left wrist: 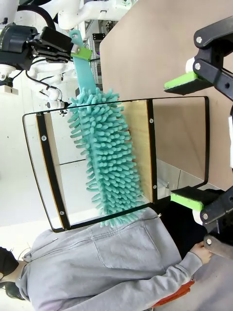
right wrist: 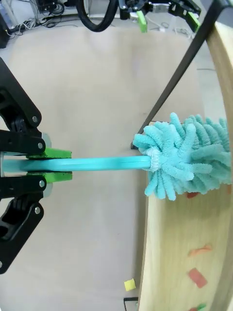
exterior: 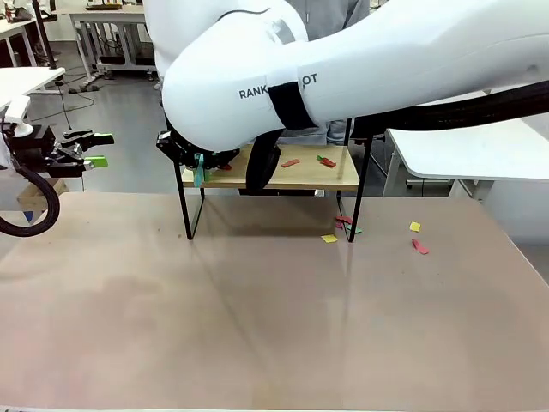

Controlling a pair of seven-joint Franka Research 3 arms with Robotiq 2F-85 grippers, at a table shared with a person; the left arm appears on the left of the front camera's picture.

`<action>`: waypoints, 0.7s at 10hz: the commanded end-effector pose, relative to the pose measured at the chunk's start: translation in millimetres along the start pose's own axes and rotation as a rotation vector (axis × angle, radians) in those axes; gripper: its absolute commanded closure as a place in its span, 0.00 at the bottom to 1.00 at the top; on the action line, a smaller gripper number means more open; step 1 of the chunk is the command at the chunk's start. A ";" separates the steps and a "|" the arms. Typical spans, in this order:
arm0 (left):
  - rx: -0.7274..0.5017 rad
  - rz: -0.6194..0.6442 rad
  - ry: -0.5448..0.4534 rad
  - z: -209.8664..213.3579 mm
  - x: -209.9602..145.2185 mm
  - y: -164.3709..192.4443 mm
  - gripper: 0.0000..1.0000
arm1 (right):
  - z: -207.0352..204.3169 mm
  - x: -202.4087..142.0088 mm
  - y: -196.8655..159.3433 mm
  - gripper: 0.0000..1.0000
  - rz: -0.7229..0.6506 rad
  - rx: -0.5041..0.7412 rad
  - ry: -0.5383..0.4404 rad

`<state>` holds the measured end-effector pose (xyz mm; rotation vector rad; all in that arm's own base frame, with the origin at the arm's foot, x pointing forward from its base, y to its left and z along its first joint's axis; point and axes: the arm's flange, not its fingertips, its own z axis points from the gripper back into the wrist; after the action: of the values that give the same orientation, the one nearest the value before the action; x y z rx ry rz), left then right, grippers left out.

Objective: Clean the shelf.
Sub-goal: Clean the specific section of the Shelf indicated by the human with the Duster.

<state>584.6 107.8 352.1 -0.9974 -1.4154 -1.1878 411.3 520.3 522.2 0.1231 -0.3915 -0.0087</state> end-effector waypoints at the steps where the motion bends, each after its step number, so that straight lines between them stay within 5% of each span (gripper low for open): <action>1: 0.002 -0.003 -0.003 0.2 4.2 -2.5 0.00 | -6.7 -3.4 2.3 0.87 -0.038 -0.020 -0.021; 7: 0.002 -0.003 -0.003 0.2 4.2 -2.5 0.00 | -22.2 -1.2 -1.5 0.87 -0.017 -0.014 0.038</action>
<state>584.6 107.8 352.1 -0.9974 -1.4154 -1.1878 418.7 521.5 500.4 0.1132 -0.3488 -0.0264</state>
